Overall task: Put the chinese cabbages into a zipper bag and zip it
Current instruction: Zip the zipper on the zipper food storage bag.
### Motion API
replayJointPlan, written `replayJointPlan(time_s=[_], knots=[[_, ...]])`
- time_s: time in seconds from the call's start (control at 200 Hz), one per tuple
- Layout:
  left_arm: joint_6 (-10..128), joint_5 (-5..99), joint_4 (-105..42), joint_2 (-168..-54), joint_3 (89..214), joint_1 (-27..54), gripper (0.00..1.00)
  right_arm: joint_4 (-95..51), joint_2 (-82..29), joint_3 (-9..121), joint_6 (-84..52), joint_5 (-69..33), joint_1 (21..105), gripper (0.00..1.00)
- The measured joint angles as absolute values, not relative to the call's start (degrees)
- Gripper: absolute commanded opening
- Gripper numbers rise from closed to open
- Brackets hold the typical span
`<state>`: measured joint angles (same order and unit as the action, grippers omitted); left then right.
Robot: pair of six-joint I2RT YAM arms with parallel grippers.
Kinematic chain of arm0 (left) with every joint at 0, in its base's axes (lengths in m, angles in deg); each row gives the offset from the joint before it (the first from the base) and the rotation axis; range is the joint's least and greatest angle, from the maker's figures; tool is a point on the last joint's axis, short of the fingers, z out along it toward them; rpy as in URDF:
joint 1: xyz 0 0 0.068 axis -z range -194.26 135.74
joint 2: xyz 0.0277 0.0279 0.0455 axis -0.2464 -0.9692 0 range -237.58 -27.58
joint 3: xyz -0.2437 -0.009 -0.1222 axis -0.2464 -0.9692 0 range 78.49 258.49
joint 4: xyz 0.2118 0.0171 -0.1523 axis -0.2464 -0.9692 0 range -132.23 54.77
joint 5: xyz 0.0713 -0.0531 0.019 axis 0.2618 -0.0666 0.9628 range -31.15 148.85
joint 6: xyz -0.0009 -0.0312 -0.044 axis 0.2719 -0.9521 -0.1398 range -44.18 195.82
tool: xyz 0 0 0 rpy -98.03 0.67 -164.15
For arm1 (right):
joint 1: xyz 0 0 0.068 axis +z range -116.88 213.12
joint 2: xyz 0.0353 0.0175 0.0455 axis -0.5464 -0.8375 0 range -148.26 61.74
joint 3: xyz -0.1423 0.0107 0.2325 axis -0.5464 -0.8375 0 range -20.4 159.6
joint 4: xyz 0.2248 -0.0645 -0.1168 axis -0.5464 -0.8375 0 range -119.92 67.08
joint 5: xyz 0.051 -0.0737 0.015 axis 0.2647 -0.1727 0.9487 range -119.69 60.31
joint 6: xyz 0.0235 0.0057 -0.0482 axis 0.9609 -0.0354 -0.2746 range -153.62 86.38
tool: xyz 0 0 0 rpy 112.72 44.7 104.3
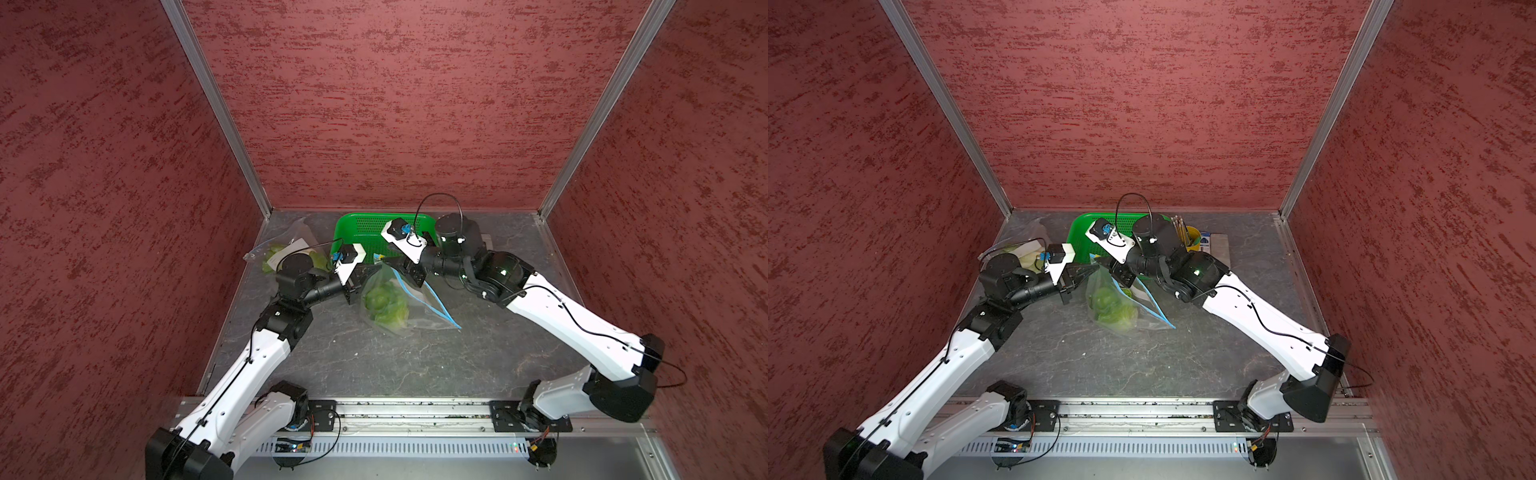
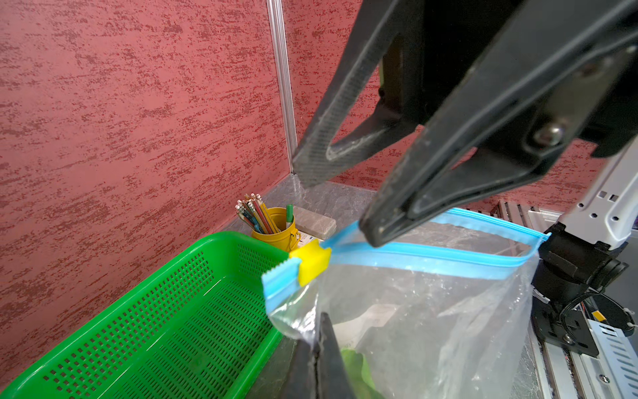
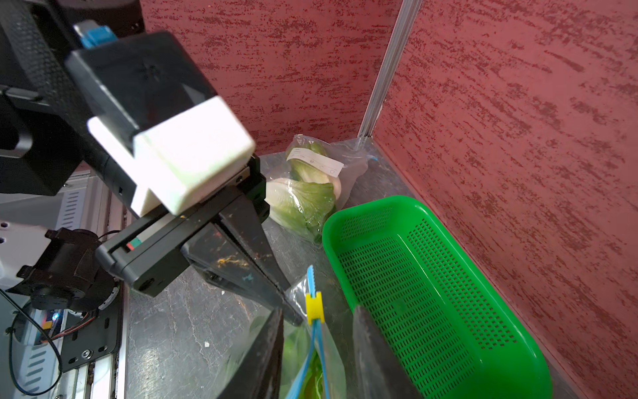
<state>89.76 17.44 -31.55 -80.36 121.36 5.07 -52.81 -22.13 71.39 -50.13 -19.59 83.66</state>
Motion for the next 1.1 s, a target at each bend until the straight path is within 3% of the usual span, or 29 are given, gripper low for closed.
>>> replayJointPlan(time_s=[0.671, 1.102], knots=[[90.61, 18.97, -32.27, -79.96, 121.49, 5.38, 0.00, -53.00, -25.28, 72.22, -50.85, -15.67, 82.35, 0.14], [90.00, 21.09, -33.32, -78.48, 121.60, 5.66, 0.00, -52.87, -24.16, 71.30, -50.59, -14.19, 81.87, 0.11]])
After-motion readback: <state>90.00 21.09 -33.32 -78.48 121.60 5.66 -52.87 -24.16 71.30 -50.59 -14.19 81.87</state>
